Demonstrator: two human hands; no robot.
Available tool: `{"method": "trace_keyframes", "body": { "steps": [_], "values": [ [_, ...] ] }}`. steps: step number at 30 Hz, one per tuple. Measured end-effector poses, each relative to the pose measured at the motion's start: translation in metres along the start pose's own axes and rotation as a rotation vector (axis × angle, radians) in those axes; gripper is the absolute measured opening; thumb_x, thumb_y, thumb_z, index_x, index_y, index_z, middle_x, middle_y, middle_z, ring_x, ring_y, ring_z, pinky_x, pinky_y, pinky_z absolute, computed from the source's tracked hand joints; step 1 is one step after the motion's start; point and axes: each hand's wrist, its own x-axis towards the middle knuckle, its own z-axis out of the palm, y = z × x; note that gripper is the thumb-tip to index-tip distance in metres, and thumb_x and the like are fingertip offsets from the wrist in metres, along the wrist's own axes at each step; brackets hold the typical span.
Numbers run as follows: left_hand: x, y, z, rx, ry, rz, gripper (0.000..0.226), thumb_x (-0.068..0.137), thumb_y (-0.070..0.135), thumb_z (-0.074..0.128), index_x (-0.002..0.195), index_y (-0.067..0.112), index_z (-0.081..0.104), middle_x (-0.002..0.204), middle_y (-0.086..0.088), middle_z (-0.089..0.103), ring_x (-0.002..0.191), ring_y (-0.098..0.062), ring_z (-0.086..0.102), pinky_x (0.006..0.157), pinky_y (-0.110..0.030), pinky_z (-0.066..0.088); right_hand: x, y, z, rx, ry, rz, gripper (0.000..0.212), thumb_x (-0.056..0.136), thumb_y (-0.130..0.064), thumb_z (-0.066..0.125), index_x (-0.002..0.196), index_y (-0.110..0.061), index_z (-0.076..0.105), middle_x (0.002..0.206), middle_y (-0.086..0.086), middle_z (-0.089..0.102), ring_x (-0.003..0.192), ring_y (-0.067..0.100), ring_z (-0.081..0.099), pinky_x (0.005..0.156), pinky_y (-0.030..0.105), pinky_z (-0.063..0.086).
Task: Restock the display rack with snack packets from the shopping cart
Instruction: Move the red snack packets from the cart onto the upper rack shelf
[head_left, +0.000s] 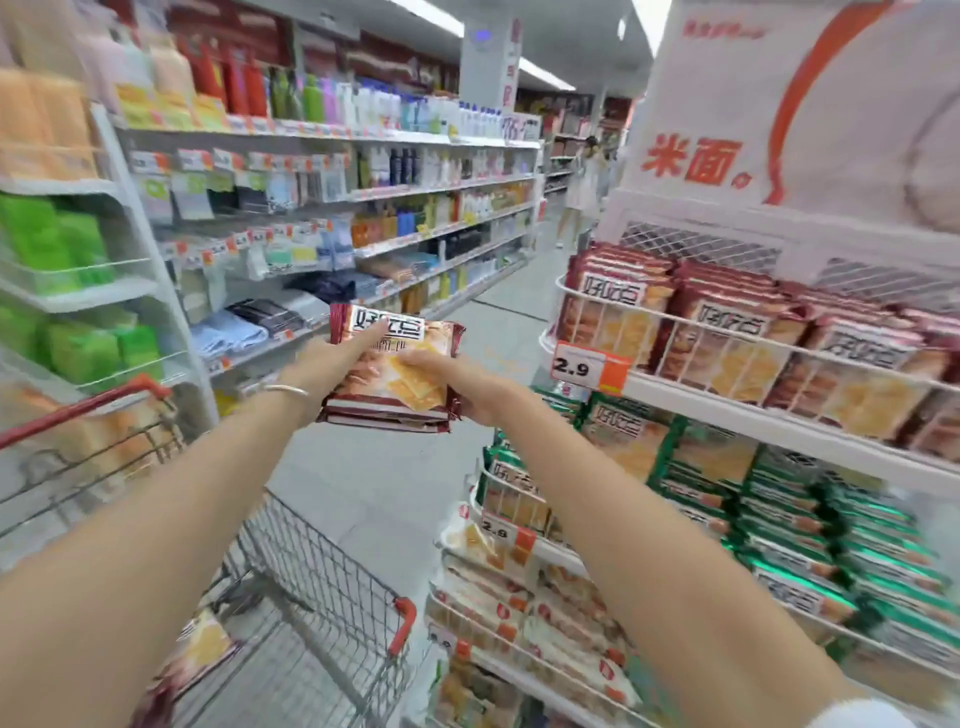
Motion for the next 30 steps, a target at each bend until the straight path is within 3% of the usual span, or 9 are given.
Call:
{"method": "trace_keyframes", "body": {
  "steps": [4, 6, 9, 10, 14, 17, 20, 25, 30],
  "values": [
    [0.007, 0.075, 0.062, -0.018, -0.129, 0.187, 0.045, 0.08, 0.056, 0.075, 0.097, 0.014, 0.073, 0.09, -0.006, 0.078, 0.07, -0.013, 0.073, 0.072, -0.024, 0.059, -0.05, -0.031, -0.08, -0.045, 0.206, -0.079, 0.091, 0.054, -0.077, 0.078, 0.126, -0.022, 0.065, 0.122, -0.005, 0.07, 0.117, 0.017, 0.063, 0.11, 0.044, 0.04],
    [0.007, 0.114, 0.097, 0.005, -0.184, 0.258, 0.046, 0.081, 0.056, 0.074, 0.095, 0.013, 0.071, 0.072, 0.003, 0.077, 0.062, -0.006, 0.071, 0.061, -0.019, 0.057, -0.072, -0.043, -0.122, -0.021, 0.316, -0.12, 0.102, 0.048, -0.08, 0.08, 0.129, -0.02, 0.063, 0.124, -0.004, 0.07, 0.118, 0.019, 0.063, 0.109, 0.046, 0.041],
    [0.01, 0.165, 0.153, -0.008, -0.23, 0.329, 0.097, 0.054, 0.084, 0.076, 0.113, 0.007, 0.068, 0.084, -0.002, 0.078, 0.077, -0.014, 0.075, 0.076, -0.03, 0.061, -0.107, -0.057, -0.184, -0.021, 0.438, -0.186, 0.105, 0.046, -0.08, 0.081, 0.128, -0.016, 0.064, 0.12, -0.003, 0.072, 0.114, 0.019, 0.066, 0.106, 0.045, 0.045],
    [0.009, 0.178, 0.171, 0.008, -0.237, 0.365, 0.108, 0.049, 0.088, 0.074, 0.116, 0.005, 0.067, 0.09, -0.005, 0.078, 0.082, -0.017, 0.075, 0.08, -0.032, 0.061, -0.119, -0.06, -0.203, -0.036, 0.474, -0.206, 0.102, 0.049, -0.078, 0.081, 0.127, -0.015, 0.064, 0.117, -0.002, 0.073, 0.11, 0.018, 0.067, 0.105, 0.043, 0.047],
    [0.001, 0.221, 0.249, 0.0, -0.313, 0.465, 0.071, 0.084, 0.062, 0.067, 0.121, 0.002, 0.059, 0.079, -0.001, 0.073, 0.055, -0.002, 0.067, 0.046, -0.011, 0.048, -0.153, -0.068, -0.272, -0.041, 0.538, -0.266, 0.061, 0.073, -0.058, 0.079, 0.117, -0.016, 0.07, 0.107, -0.001, 0.076, 0.102, 0.016, 0.072, 0.102, 0.039, 0.051],
    [0.011, 0.24, 0.296, -0.014, -0.317, 0.479, 0.119, 0.053, 0.089, 0.069, 0.134, 0.004, 0.053, 0.111, -0.007, 0.072, 0.091, -0.019, 0.071, 0.08, -0.029, 0.058, -0.16, -0.066, -0.32, -0.028, 0.55, -0.292, 0.042, 0.083, -0.048, 0.075, 0.109, -0.015, 0.071, 0.107, 0.002, 0.076, 0.103, 0.02, 0.071, 0.103, 0.039, 0.051],
    [0.04, 0.249, 0.336, -0.005, -0.326, 0.489, 0.096, 0.054, 0.09, 0.067, 0.103, 0.007, 0.065, 0.097, -0.018, 0.074, 0.085, -0.025, 0.072, 0.089, -0.037, 0.054, -0.145, -0.062, -0.367, -0.07, 0.657, -0.274, 0.077, 0.058, -0.068, 0.084, 0.111, -0.014, 0.069, 0.108, 0.0, 0.076, 0.103, 0.021, 0.071, 0.102, 0.045, 0.05],
    [0.052, 0.263, 0.38, -0.025, -0.264, 0.521, 0.074, 0.078, 0.068, 0.07, 0.122, 0.009, 0.062, 0.103, -0.003, 0.069, 0.098, -0.022, 0.066, 0.092, -0.032, 0.049, -0.067, -0.033, -0.452, -0.069, 0.698, -0.341, 0.132, 0.039, -0.078, 0.085, 0.146, -0.016, 0.038, 0.139, 0.005, 0.058, 0.122, 0.024, 0.061, 0.102, 0.049, 0.05],
    [0.084, 0.244, 0.4, 0.083, -0.461, 0.33, 0.082, 0.053, 0.076, 0.081, 0.104, 0.013, 0.069, 0.099, -0.01, 0.076, 0.098, -0.023, 0.069, 0.097, -0.042, 0.053, -0.069, -0.03, -0.456, -0.24, 0.512, -0.166, 0.083, 0.063, -0.051, 0.089, 0.132, -0.018, 0.058, 0.128, 0.0, 0.066, 0.119, 0.018, 0.061, 0.105, 0.037, 0.047]
  ]
}}
